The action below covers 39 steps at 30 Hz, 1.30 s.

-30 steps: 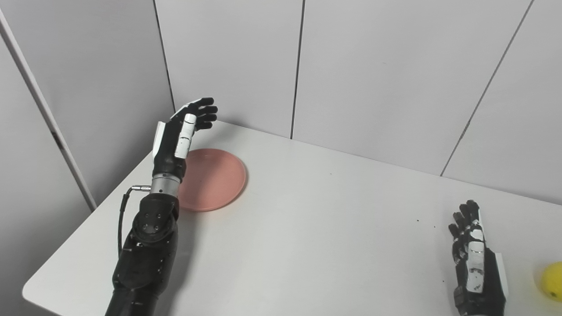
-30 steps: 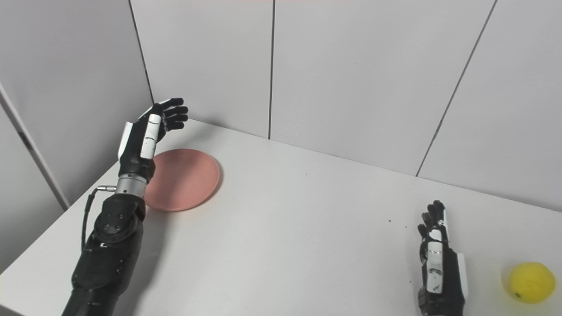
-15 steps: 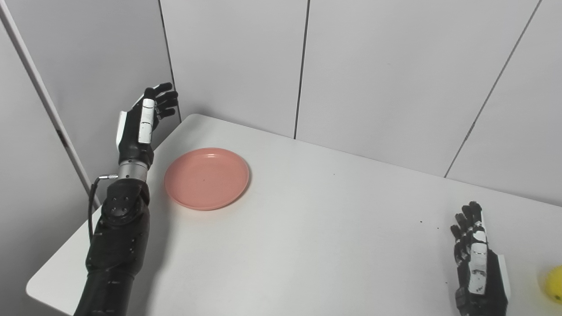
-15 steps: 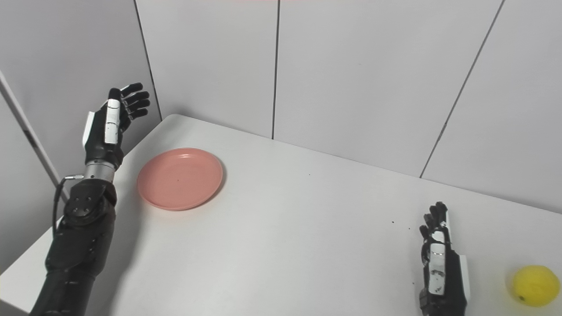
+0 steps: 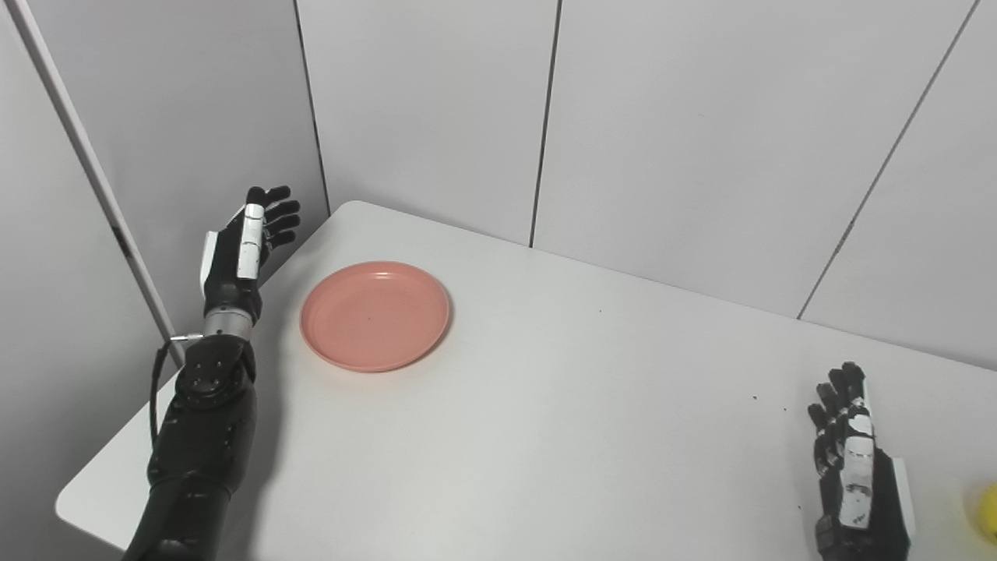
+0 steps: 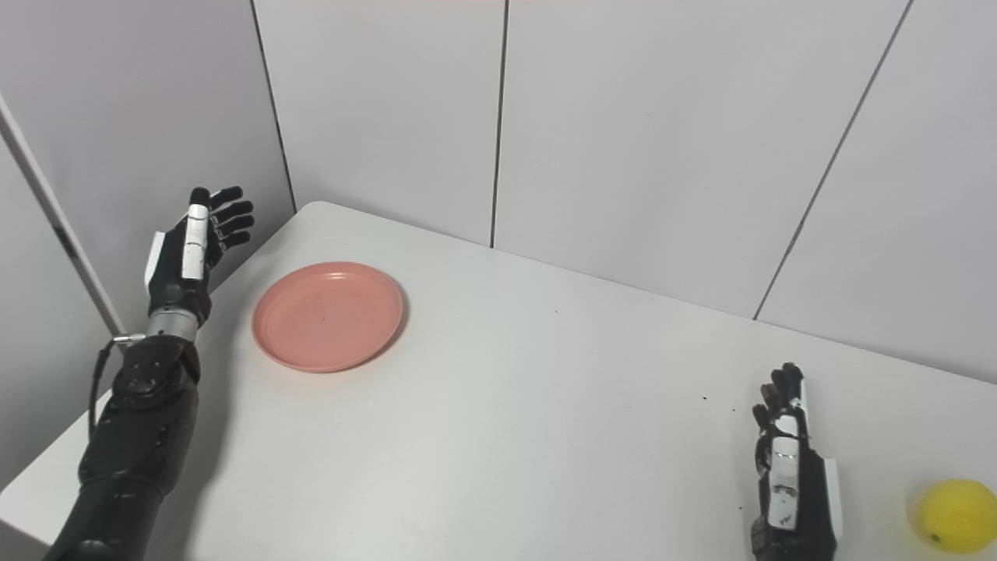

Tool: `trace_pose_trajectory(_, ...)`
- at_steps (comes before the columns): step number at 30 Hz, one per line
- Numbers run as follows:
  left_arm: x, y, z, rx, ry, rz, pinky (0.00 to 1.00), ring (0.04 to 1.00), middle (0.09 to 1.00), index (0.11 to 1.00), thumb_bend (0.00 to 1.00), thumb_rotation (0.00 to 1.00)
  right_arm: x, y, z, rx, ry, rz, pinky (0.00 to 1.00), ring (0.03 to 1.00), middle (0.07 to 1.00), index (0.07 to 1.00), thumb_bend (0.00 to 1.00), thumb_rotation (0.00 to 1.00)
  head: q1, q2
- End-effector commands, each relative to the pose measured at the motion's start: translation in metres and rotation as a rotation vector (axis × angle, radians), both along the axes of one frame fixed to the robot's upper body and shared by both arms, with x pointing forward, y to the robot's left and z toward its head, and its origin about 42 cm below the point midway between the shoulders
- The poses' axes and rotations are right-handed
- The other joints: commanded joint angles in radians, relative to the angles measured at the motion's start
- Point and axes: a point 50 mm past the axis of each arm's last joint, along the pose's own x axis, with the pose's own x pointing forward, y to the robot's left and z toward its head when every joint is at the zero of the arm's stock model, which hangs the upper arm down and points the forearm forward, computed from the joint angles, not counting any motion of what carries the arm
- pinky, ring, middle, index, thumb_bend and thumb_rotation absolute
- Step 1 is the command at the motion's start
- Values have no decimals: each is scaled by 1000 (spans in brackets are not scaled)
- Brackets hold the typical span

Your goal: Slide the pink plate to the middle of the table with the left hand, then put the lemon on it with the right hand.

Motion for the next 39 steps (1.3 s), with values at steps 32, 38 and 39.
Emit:
trace_pose_trajectory(32, 34, -24, -31, -10, 33, -126, 785, 787, 774, 756, 742, 1000, -2, 2, 29, 29, -89, -7, 1000, 1000, 1000, 1000, 698, 1000, 0, 21)
trace_pose_trajectory(38, 31, -42, -38, -30, 36, -152, 800, 798, 781, 760, 705, 1000, -3, 3, 31, 32, -87, -3, 1000, 1000, 1000, 1000, 703, 1000, -3, 23)
trace_pose_trajectory(39, 30, -44, -38, -33, 34, -156, 802, 799, 782, 760, 704, 1000, -3, 3, 31, 33, -87, -2, 1000, 1000, 1000, 1000, 703, 1000, -3, 23)
